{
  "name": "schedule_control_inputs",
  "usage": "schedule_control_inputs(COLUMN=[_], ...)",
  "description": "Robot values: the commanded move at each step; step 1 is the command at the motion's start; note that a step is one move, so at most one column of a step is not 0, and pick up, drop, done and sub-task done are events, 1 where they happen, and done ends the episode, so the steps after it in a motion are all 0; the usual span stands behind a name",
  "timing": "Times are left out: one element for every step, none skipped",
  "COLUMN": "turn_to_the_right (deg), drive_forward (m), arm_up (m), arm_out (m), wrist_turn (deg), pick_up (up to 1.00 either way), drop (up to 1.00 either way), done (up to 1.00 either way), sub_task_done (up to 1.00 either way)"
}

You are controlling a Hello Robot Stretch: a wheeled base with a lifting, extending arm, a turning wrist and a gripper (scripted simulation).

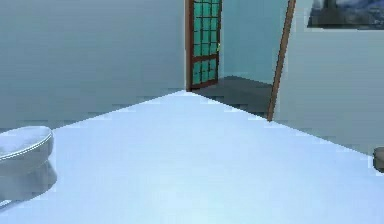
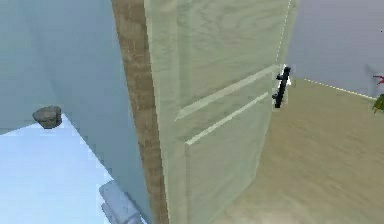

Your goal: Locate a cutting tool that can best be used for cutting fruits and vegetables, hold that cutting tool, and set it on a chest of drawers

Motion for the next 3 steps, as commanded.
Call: schedule_control_inputs(turn_to_the_right=[45.0, 45.0, 42.0], drive_forward=[0.00, 0.00, 0.00], arm_up=[0.00, 0.00, 0.00], arm_out=[0.00, 0.00, 0.00], wrist_turn=[0.0, 0.0, 0.0], pick_up=[0.00, 0.00, 0.00], drop=[0.00, 0.00, 0.00], done=[0.00, 0.00, 0.00], sub_task_done=[0.00, 0.00, 0.00])
